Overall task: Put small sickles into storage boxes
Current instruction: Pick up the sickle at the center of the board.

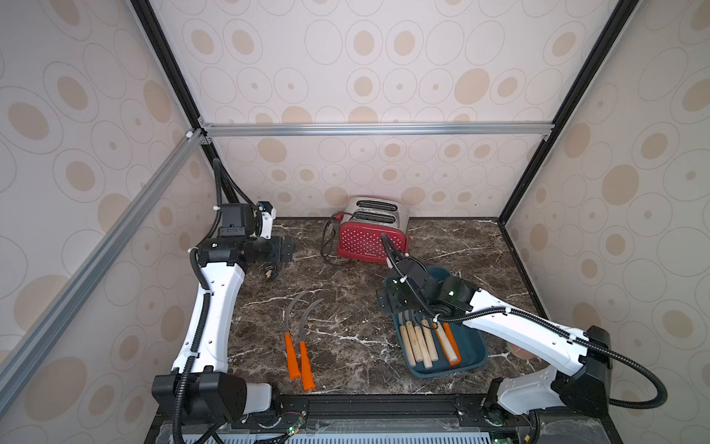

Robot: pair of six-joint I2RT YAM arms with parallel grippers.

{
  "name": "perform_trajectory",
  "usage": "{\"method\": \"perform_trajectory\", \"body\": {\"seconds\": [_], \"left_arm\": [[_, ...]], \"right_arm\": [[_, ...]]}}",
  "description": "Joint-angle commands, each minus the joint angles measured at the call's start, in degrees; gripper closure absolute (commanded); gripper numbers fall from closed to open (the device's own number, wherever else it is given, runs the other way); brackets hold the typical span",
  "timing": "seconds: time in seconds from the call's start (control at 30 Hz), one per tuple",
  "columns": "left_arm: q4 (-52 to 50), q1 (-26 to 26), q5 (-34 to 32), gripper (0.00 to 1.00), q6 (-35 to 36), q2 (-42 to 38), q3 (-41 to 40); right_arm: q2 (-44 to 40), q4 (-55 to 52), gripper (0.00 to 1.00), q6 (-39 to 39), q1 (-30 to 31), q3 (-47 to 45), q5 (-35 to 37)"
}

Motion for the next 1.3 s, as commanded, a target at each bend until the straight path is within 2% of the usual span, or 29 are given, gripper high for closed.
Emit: {"method": "perform_trajectory", "body": {"seconds": [0.0,0.1,0.2,0.27,0.33,0.43,0.5,0.57,0.77,0.83,1.1,1.2,1.27], "left_arm": [[1.16,-0.20,1.96,0.01,0.71,-2.62,0.49],[0.58,-0.27,3.43,0.01,-0.21,-2.53,0.76],[1.70,-0.26,4.99,0.01,-0.76,-2.68,0.06],[3.88,-0.21,4.03,0.01,-1.72,-3.84,-1.49],[6.66,-0.22,1.76,0.01,-3.33,-5.92,-3.88],[6.94,-0.25,-0.61,0.01,-3.50,-7.33,-4.79],[5.17,-0.22,-2.15,0.01,-2.41,-7.18,-4.15],[2.16,-0.24,-3.21,0.01,-1.53,-6.26,-2.96],[-8.00,-0.22,-2.41,0.01,0.80,-1.27,2.47],[-8.31,-0.15,-1.80,0.01,0.51,-1.75,2.15],[-7.21,-0.23,-1.98,0.01,-3.05,-0.29,2.80],[-7.23,-0.14,-1.85,0.01,-2.82,0.86,3.47],[-7.24,-0.10,-1.64,0.01,-2.86,0.94,3.41]], "right_arm": [[-5.50,9.43,0.00,3.76,0.46,-7.43,-11.66],[-6.83,11.05,0.01,5.03,0.48,-10.21,-15.11],[-3.86,-0.23,0.00,4.00,0.54,-5.29,-15.23],[0.93,-10.77,0.00,-1.64,0.64,2.02,-15.67],[7.15,-23.90,0.00,-3.41,1.67,11.51,-7.15],[13.25,-34.89,0.01,-3.82,4.25,21.21,8.52],[14.91,-36.90,0.00,-4.24,6.63,23.92,18.87],[14.04,-33.87,0.00,-1.96,6.69,22.69,22.41],[1.89,-4.19,0.00,11.64,4.87,1.97,11.03],[-0.37,1.21,0.00,13.96,4.01,-2.27,6.83],[1.82,-1.33,0.00,15.27,4.48,1.10,-4.81],[4.76,-6.28,0.00,15.43,6.33,7.67,-4.29],[6.01,-8.25,0.00,20.71,7.46,10.42,-0.48]]}}
